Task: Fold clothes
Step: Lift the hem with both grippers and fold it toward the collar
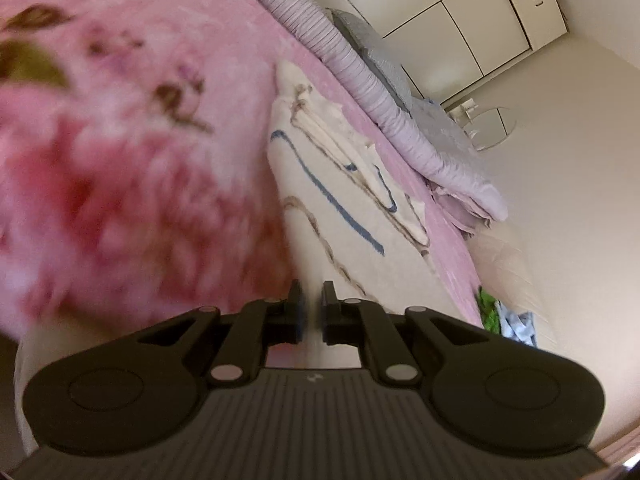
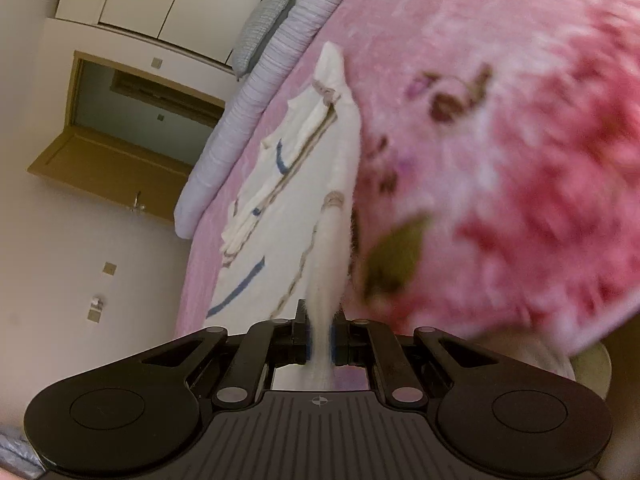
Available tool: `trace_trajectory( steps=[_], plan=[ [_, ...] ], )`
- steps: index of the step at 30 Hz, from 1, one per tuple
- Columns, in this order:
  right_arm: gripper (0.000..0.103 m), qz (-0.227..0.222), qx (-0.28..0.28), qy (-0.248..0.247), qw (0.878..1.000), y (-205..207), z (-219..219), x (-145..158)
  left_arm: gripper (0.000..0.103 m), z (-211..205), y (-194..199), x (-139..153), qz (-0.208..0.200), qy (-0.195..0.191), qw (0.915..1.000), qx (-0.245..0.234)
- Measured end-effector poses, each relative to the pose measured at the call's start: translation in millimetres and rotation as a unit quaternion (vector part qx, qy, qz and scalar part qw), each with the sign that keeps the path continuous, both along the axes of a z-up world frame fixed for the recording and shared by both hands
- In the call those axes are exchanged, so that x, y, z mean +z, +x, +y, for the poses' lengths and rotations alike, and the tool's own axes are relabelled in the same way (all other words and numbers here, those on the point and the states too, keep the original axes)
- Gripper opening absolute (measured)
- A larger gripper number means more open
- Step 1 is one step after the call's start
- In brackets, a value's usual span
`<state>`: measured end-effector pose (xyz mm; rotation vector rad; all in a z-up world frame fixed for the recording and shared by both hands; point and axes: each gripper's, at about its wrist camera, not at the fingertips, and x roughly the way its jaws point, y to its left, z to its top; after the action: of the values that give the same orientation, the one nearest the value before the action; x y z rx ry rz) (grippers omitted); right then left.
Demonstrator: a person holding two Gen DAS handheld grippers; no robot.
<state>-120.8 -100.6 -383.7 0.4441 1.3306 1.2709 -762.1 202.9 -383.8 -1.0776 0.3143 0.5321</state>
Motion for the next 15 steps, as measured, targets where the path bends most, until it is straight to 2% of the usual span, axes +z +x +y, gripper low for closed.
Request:
trace_trajectory(
  steps=[3,9,12,15],
  plan=[
    [0.007,0.004,0.002,0.001,1.000,-16,-26,8,0.005,-22,-20,6,0.001,-0.002,1.0000,-0.003],
    [0.007,-0.005,0.023,0.001,1.000,-25,-37,24,0.005,-28,-21,32,0.001,0.023,0.9995,-0.024],
    [0.007,-0.025,0.035,0.015,0.999,-20,-30,37,0.005,-13,-10,50,-0.014,0.041,0.9985,-0.033],
    [0.007,-0.056,0.047,0.037,0.997,-4,-11,54,0.005,21,10,65,-0.026,0.053,0.9975,-0.039]
  ],
)
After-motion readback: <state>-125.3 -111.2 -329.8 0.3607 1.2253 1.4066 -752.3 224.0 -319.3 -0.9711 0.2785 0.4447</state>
